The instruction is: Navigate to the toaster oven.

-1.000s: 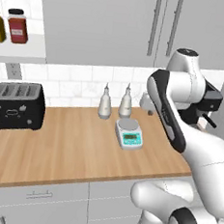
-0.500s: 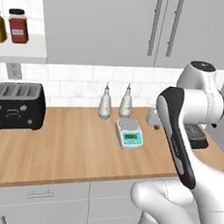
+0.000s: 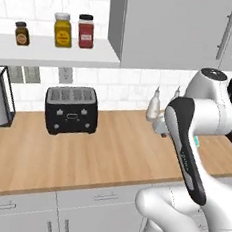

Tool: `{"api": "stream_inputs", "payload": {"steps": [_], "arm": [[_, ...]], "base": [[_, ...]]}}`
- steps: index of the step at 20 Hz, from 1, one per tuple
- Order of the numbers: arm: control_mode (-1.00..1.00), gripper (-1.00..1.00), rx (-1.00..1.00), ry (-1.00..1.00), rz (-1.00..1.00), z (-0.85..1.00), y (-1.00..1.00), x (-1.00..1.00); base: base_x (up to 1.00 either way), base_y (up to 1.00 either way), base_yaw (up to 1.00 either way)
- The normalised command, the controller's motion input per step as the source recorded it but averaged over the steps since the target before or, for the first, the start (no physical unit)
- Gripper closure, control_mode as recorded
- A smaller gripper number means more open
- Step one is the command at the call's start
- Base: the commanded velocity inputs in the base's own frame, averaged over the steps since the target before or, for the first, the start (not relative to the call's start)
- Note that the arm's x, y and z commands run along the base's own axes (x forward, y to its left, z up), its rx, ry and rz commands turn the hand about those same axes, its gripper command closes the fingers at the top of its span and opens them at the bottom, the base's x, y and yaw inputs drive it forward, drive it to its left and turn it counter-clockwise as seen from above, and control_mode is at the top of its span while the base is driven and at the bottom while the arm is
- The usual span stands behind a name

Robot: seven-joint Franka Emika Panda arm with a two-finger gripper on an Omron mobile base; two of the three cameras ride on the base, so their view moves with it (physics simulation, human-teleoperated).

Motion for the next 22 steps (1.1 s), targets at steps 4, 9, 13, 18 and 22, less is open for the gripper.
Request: {"api": "stream_inputs", "payload": {"steps": [4,9,13,18,22], "arm": [[1.0,-1.0,0.0,0.0,0.0,0.0,0.0,0.0],[1.0,-1.0,0.0,0.0,0.0,0.0,0.0,0.0],[1.0,-1.0,0.0,0.0,0.0,0.0,0.0,0.0],[1.0,-1.0,0.0,0.0,0.0,0.0,0.0,0.0],[1.0,-1.0,0.0,0.0,0.0,0.0,0.0,0.0]], "base": [[-0.81,1.0,0.0],[-1.0,1.0,0.09],[-1.0,1.0,0.09],[-0.77,1.0,0.37],[-0.11,1.0,0.57]]}}
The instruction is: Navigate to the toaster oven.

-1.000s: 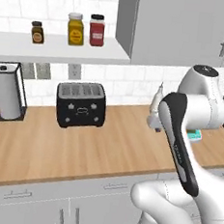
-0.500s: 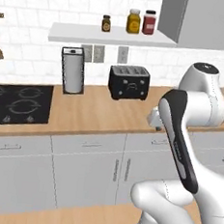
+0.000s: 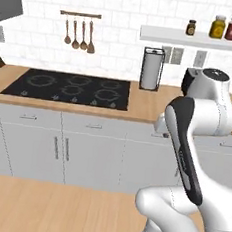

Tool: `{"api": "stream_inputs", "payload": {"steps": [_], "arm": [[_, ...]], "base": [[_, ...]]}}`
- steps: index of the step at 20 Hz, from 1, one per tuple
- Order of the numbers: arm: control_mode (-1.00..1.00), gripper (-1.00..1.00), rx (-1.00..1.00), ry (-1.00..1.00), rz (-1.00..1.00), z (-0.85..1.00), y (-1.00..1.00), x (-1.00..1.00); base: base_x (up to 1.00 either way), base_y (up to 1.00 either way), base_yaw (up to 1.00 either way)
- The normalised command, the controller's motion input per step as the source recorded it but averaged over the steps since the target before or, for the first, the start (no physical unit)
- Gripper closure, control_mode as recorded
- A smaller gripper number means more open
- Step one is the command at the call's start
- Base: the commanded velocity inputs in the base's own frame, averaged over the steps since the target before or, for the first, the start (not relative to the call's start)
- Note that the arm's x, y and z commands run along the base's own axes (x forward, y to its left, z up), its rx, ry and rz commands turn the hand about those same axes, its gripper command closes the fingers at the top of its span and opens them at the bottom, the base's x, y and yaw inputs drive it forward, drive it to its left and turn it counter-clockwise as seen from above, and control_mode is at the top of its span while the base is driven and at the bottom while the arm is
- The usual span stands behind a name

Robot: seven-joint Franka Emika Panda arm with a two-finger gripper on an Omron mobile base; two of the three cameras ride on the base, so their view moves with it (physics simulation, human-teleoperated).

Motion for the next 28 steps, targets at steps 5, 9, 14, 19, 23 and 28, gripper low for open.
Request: {"api": "stream_inputs", "payload": {"steps": [5,9,14,19,23,28], "arm": [[1.0,-1.0,0.0,0.0,0.0,0.0,0.0,0.0],[1.0,-1.0,0.0,0.0,0.0,0.0,0.0,0.0],[1.0,-1.0,0.0,0.0,0.0,0.0,0.0,0.0],[1.0,-1.0,0.0,0.0,0.0,0.0,0.0,0.0],[1.0,-1.0,0.0,0.0,0.0,0.0,0.0,0.0],[1.0,-1.0,0.0,0.0,0.0,0.0,0.0,0.0]], "base": [[0.62,1.0,0.24],[1.0,1.0,0.0],[1.0,1.0,0.0],[0.88,1.0,-0.03],[0.68,1.0,-0.07],[0.63,1.0,-0.13]]}}
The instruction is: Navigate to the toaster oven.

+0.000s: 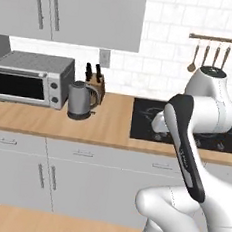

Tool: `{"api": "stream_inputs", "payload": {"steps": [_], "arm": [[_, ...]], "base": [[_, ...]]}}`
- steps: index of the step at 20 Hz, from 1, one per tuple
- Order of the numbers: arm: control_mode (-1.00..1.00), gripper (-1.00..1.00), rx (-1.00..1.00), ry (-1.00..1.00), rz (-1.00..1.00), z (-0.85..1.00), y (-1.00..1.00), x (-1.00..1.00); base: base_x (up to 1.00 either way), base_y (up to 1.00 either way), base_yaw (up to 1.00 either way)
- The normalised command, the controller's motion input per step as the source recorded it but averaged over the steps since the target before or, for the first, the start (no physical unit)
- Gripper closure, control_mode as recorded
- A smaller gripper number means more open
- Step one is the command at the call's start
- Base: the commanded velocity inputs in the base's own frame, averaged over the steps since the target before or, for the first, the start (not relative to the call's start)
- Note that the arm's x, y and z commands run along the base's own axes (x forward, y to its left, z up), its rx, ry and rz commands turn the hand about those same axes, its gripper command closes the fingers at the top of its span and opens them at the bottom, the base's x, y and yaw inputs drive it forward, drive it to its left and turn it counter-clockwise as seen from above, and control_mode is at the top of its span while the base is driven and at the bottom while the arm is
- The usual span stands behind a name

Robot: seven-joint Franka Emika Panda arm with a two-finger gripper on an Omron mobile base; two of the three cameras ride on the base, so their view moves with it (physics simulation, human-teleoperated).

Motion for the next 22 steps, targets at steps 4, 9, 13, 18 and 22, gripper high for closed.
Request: {"api": "stream_inputs", "payload": {"steps": [4,9,13,18,22], "arm": [[1.0,-1.0,0.0,0.0,0.0,0.0,0.0,0.0],[1.0,-1.0,0.0,0.0,0.0,0.0,0.0,0.0],[1.0,-1.0,0.0,0.0,0.0,0.0,0.0,0.0],[1.0,-1.0,0.0,0.0,0.0,0.0,0.0,0.0],[1.0,-1.0,0.0,0.0,0.0,0.0,0.0,0.0]], "base": [[0.58,1.0,-0.19],[0.47,1.0,-0.26],[0.48,1.0,-0.38],[0.49,1.0,-0.42],[0.74,1.0,-0.32]]}}
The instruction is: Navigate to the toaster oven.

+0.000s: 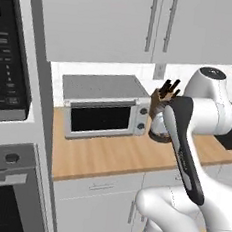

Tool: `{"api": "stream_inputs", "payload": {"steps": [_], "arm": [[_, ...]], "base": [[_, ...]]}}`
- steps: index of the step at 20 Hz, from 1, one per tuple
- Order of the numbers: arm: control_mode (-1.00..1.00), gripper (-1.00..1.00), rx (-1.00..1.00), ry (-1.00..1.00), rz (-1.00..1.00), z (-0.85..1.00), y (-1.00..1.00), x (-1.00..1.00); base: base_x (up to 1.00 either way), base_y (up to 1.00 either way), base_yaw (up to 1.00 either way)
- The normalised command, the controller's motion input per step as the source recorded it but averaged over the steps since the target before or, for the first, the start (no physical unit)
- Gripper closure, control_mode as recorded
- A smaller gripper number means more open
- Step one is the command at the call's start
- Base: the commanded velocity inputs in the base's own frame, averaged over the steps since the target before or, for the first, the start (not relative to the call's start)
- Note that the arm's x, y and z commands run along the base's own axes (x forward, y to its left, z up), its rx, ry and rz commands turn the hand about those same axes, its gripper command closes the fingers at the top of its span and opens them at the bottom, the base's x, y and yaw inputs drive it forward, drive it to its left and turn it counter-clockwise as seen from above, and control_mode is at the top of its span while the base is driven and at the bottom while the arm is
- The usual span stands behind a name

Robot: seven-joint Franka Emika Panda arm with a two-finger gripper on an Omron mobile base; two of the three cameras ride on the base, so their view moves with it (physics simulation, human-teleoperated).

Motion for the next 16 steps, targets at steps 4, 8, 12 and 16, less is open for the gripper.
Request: {"api": "stream_inputs", "payload": {"steps": [4,8,12,16], "arm": [[1.0,-1.0,0.0,0.0,0.0,0.0,0.0,0.0],[1.0,-1.0,0.0,0.0,0.0,0.0,0.0,0.0],[1.0,-1.0,0.0,0.0,0.0,0.0,0.0,0.0],[1.0,-1.0,0.0,0.0,0.0,0.0,0.0,0.0]], "base": [[0.96,0.78,-0.16],[0.63,0.89,-0.13],[0.69,0.51,-0.07],[1.0,0.01,0.08]]}}
